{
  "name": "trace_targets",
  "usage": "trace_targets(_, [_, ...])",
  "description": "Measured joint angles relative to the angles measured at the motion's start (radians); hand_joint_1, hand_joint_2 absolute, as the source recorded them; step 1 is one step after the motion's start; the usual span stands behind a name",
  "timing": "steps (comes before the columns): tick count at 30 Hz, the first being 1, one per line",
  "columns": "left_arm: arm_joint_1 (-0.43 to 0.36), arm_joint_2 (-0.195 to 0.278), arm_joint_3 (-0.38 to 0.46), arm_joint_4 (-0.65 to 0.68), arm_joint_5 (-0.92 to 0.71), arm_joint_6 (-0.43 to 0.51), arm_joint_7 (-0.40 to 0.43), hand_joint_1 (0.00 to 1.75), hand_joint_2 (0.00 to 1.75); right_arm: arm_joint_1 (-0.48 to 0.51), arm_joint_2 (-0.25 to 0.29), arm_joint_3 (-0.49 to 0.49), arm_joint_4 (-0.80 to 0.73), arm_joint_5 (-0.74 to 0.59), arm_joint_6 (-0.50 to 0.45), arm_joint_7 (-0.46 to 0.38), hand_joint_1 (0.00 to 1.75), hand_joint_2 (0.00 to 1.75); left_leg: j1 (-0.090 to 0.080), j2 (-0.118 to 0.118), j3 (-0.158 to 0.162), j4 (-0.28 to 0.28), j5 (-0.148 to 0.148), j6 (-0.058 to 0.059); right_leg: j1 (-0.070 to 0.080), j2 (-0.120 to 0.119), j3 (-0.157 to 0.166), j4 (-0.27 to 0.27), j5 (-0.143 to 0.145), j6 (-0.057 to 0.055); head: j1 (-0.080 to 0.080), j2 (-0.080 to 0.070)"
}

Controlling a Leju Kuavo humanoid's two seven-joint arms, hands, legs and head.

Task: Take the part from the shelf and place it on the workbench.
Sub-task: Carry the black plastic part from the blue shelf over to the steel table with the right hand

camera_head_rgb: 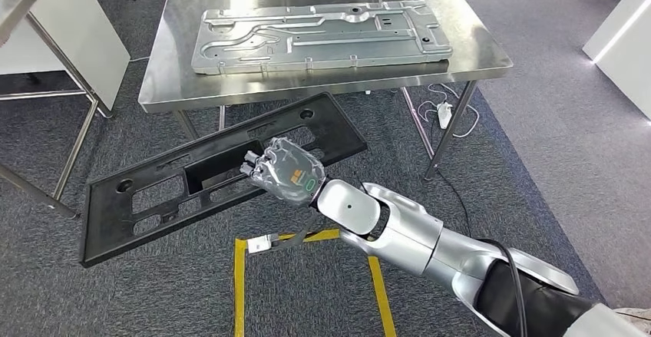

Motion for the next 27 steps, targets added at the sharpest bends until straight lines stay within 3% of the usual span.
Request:
trace_targets(4, [0.0,0.003,0.001,0.0,0.0,0.001,0.0,0.0,1.75,-0.002,0.003,0.0,0.0,0.0,0.0,-0.001,1.75,1.75,-0.003,0.0,-0.003,0.001,-0.003,0.01,-0.002,-0.001,0.002,0.001,0.004,0.009,0.0,0.0])
trace_targets(7, [-0.001,0.005,0.002,0.0,-0.002,0.002,0.0,0.0,1.75,-0.005,0.003,0.001,0.002,0.0,0.001,-0.001,1.75,1.75,0.001,-0.003,0.013,-0.02,-0.011,0.029,-0.003,0.0,-0.007,0.033,0.012,0.02,0.001,0.0])
trace_targets(9, [-0.002,0.005,0.002,0.0,-0.004,0.003,0.0,0.0,1.75,-0.009,0.003,0.001,0.004,-0.001,0.001,-0.001,1.75,1.75,0.004,-0.004,0.031,-0.029,-0.019,0.042,-0.004,0.001,-0.049,0.106,-0.022,0.024,0.001,0.0])
trace_targets(11, [-0.001,0.005,0.002,0.0,-0.006,0.004,0.0,0.0,1.75,-0.01,0.003,0.001,0.005,-0.001,0.001,-0.001,1.75,1.75,0.003,-0.003,0.039,-0.028,-0.025,0.046,-0.004,0.002,-0.116,0.218,-0.075,0.028,0.0,0.0])
trace_targets(12, [-0.001,0.005,0.002,0.0,-0.006,0.004,0.0,0.0,1.75,-0.007,0.003,0.001,0.006,-0.002,0.001,-0.001,1.75,1.75,0.004,-0.003,0.044,-0.027,-0.029,0.045,-0.005,0.001,-0.144,0.257,-0.087,0.03,0.0,0.0])
trace_targets(13, [0.0,0.004,0.002,0.0,-0.006,0.004,0.0,0.0,1.75,-0.005,0.003,0.001,0.007,-0.002,0.001,-0.001,1.75,1.75,0.005,-0.004,0.05,-0.025,-0.034,0.041,-0.006,0.001,-0.158,0.266,-0.079,0.032,0.0,0.0])
trace_targets(14, [0.002,0.004,0.002,0.0,-0.007,0.004,0.0,0.0,1.75,-0.004,0.002,0.001,0.008,-0.002,0.001,-0.001,1.75,1.75,0.007,-0.005,0.058,-0.022,-0.039,0.036,-0.008,0.001,-0.151,0.237,-0.049,0.034,0.0,0.0])
trace_targets(16, [0.005,0.004,0.002,0.0,-0.007,0.006,0.001,0.0,1.75,-0.004,0.002,0.001,0.009,-0.002,0.002,-0.001,1.75,1.75,0.012,-0.006,0.073,-0.014,-0.056,0.021,-0.01,0.001,-0.106,0.117,0.032,0.037,0.001,0.0])
trace_targets(18, [0.003,0.004,0.002,0.0,-0.008,0.013,0.004,0.0,1.75,-0.006,0.003,0.002,0.01,-0.002,0.003,-0.001,1.75,1.75,0.014,-0.007,0.08,-0.007,-0.07,0.004,-0.003,0.001,-0.078,0.035,0.056,0.028,0.001,0.0])
trace_targets(20, [0.001,0.003,0.003,0.0,-0.011,0.021,0.007,0.0,1.75,-0.006,0.006,0.003,0.013,-0.003,0.003,-0.001,1.75,1.75,0.012,-0.006,0.082,-0.005,-0.073,-0.01,0.004,0.001,-0.074,0.024,0.042,0.006,0.001,0.0])
trace_targets(22, [-0.001,0.002,0.003,0.0,-0.014,0.027,0.008,0.0,1.75,-0.006,0.008,0.004,0.014,-0.003,0.003,-0.001,1.75,1.75,0.013,-0.003,0.07,0.021,-0.066,-0.02,0.002,0.001,-0.06,0.02,0.042,-0.01,0.001,0.0])
trace_targets(24, [-0.002,0.001,0.003,0.0,-0.015,0.033,0.006,0.0,1.75,-0.007,0.009,0.004,0.014,-0.003,0.002,-0.001,1.75,1.75,0.015,0.004,0.02,0.108,-0.07,-0.025,0.0,0.0,-0.04,0.008,0.036,-0.022,0.001,0.0])
trace_targets(27, [-0.001,0.001,0.003,0.0,-0.017,0.039,0.003,0.0,1.75,-0.007,0.011,0.004,0.015,-0.003,0.002,-0.001,1.75,1.75,0.012,0.008,-0.09,0.26,-0.134,-0.026,0.007,-0.001,-0.016,0.001,0.02,-0.036,0.001,0.0])
